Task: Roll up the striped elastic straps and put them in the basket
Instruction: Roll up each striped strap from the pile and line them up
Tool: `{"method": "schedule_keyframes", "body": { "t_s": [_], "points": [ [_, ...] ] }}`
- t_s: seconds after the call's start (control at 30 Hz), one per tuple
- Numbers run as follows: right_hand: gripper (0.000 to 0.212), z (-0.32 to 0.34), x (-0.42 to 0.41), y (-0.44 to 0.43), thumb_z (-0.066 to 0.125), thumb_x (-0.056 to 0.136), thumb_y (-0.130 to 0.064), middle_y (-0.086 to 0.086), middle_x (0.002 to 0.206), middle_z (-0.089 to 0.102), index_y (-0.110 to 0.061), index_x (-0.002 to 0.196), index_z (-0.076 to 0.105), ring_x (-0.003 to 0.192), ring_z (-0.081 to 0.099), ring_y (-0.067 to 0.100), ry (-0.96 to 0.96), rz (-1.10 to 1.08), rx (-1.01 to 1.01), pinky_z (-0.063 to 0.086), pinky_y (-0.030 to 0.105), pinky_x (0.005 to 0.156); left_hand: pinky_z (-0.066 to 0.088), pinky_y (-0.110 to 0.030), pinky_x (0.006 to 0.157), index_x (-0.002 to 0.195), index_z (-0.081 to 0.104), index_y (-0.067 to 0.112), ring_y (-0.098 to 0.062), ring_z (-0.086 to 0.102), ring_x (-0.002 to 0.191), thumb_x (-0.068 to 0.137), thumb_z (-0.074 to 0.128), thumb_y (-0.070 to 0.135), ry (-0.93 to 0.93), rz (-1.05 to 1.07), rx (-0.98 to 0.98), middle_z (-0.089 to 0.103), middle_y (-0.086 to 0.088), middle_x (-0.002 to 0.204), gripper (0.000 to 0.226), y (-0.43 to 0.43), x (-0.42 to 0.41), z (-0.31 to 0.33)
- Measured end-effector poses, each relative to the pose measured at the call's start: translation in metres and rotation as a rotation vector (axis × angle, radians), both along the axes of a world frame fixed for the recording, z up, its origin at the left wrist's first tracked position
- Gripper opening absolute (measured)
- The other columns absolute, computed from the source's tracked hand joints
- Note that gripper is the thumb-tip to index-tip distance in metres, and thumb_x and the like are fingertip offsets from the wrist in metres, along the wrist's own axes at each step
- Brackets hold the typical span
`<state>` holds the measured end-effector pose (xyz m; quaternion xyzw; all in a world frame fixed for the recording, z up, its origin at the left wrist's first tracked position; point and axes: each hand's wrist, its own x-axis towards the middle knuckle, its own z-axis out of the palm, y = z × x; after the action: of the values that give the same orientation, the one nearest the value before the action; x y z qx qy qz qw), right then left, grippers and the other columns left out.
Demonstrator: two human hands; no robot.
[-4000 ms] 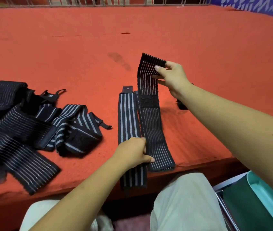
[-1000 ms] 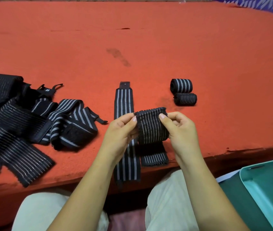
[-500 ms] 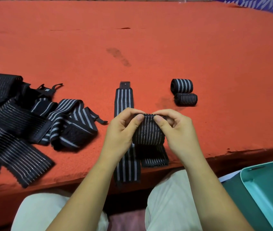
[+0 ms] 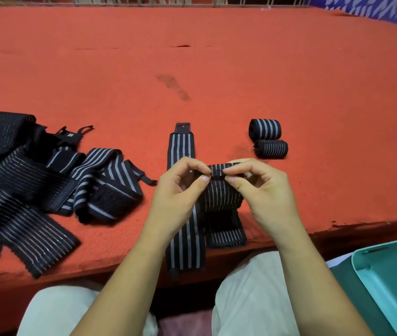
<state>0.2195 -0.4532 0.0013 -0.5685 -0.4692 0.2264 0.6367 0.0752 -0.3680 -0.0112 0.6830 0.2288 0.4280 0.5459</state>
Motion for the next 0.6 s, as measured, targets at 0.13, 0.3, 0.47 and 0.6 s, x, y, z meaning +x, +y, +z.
{"method": "schedule_keyframes", "body": {
  "t_s": [0.13, 0.3, 0.47, 0.6],
  "points": [
    [0.018, 0.0002, 0.0003, -0.0005, 0.070, 0.090, -0.006, -0.006, 0.086, 0.072, -0.022, 0.098, 0.070, 0.084, 0.068, 0.007, 0.033, 0.014, -0.015, 0.054, 0.023, 0.075, 0.049, -0.025, 0.093, 0.114, 0.062, 0.011, -0.011, 0.063, 0.104, 0.093, 0.063, -0.006, -0.023, 0.006, 0.033, 0.066, -0.002, 0.107, 0.028, 0.0011, -0.0019, 0.0000],
    [0.025, -0.0006, 0.0024, 0.0016, 0.068, 0.089, -0.001, -0.006, 0.089, 0.075, -0.025, 0.095, 0.073, 0.086, 0.069, 0.006, 0.010, 0.014, -0.020, 0.051, 0.020, 0.076, 0.049, -0.016, 0.078, 0.103, 0.066, 0.006, 0.002, 0.062, 0.081, 0.091, 0.063, -0.009, 0.002, 0.029, 0.053, 0.067, 0.017, 0.083, 0.020, -0.0042, -0.0029, 0.0022],
    [0.022, 0.0048, 0.0004, 0.0003, 0.068, 0.087, 0.005, -0.009, 0.081, 0.073, -0.017, 0.090, 0.073, 0.077, 0.067, 0.003, 0.026, 0.044, 0.010, 0.050, 0.016, 0.069, 0.047, -0.021, 0.083, 0.126, 0.057, 0.028, -0.004, 0.056, 0.089, 0.094, 0.061, 0.016, 0.027, -0.093, 0.004, 0.060, 0.008, 0.097, 0.034, -0.0032, -0.0041, 0.0038],
    [0.023, 0.0051, -0.0007, 0.0016, 0.069, 0.086, 0.006, -0.009, 0.079, 0.073, -0.017, 0.089, 0.073, 0.077, 0.067, 0.001, 0.023, 0.040, 0.011, 0.050, 0.014, 0.069, 0.055, -0.040, 0.077, 0.107, 0.069, 0.019, -0.023, 0.065, 0.085, 0.099, 0.055, 0.039, 0.139, -0.036, 0.003, 0.069, -0.002, 0.090, 0.025, 0.0000, -0.0028, 0.0046]
  ]
}}
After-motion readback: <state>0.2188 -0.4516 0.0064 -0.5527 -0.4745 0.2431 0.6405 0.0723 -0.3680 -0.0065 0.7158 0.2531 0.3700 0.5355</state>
